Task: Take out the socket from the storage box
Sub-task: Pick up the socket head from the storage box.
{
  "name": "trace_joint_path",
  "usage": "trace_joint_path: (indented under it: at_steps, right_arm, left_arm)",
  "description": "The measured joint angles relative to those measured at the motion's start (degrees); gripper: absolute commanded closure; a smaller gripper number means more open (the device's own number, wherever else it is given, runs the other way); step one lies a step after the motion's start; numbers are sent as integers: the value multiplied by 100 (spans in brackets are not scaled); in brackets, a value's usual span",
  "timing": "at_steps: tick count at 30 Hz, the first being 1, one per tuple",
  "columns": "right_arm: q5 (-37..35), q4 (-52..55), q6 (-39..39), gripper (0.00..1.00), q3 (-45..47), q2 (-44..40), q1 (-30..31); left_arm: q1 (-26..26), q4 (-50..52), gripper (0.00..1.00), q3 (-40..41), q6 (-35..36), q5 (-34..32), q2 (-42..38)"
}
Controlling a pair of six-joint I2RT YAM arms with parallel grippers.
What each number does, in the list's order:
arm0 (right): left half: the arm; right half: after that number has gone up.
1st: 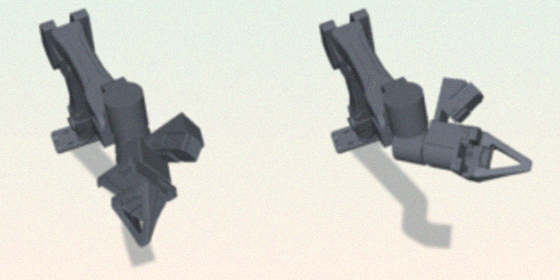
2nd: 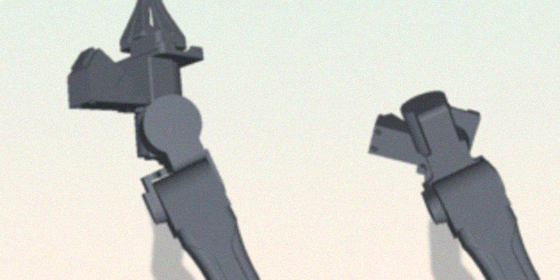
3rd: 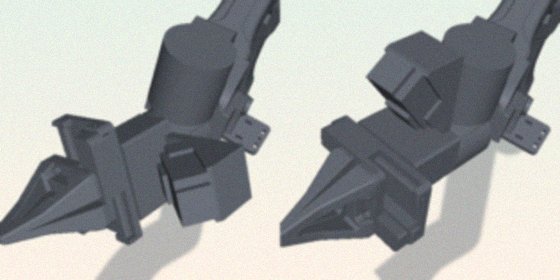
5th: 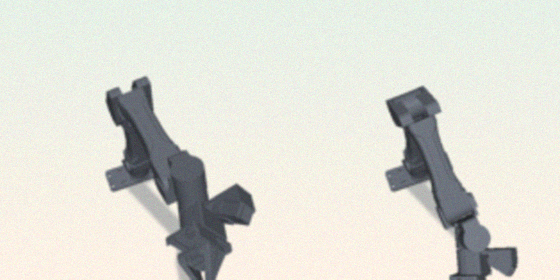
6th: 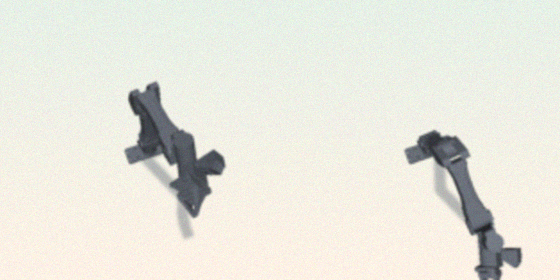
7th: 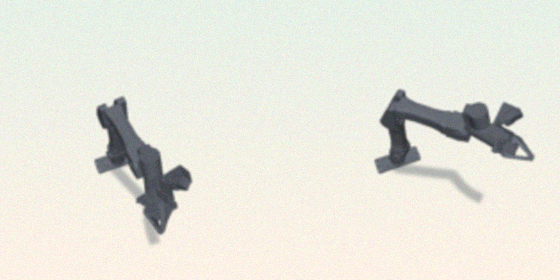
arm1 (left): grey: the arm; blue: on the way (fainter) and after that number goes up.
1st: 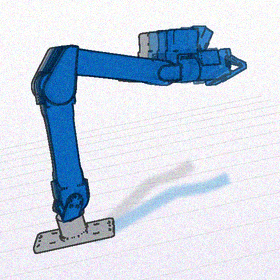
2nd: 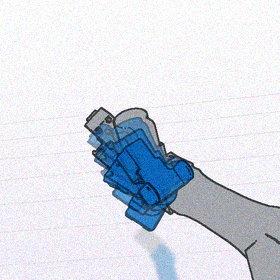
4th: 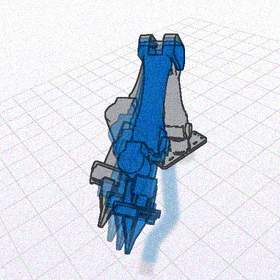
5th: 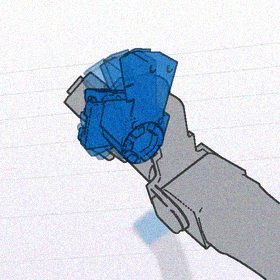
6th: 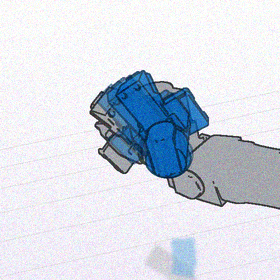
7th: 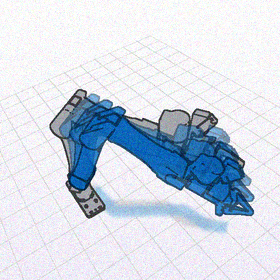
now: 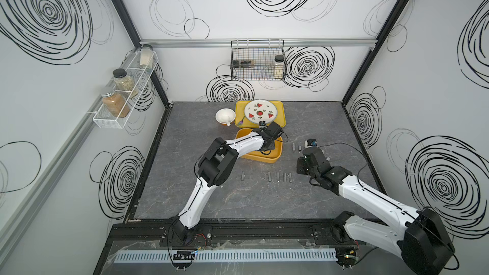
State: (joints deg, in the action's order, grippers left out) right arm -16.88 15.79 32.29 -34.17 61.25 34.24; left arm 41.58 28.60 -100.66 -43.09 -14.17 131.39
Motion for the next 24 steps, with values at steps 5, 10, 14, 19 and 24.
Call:
trace_joint_path:
  at_steps: [5, 10, 14, 19, 24]
  right_arm:
    - [2, 2, 0, 69, 0, 4, 0]
    - [0, 0, 0, 69, 0, 4, 0]
    - [0, 0, 0, 69, 0, 4, 0]
    - [0, 2, 0, 69, 0, 4, 0]
    - [7, 0, 0, 69, 0, 4, 0]
  left_arm:
    - [0, 140, 91, 103, 223, 81, -157]
    - [0, 170, 91, 103, 411, 96, -400]
    - [0, 168, 92, 103, 501, 96, -726]
    - [-4, 155, 92, 214, 566, 72, -1189]
    - [-153, 146, 92, 1082, 560, 61, -1980]
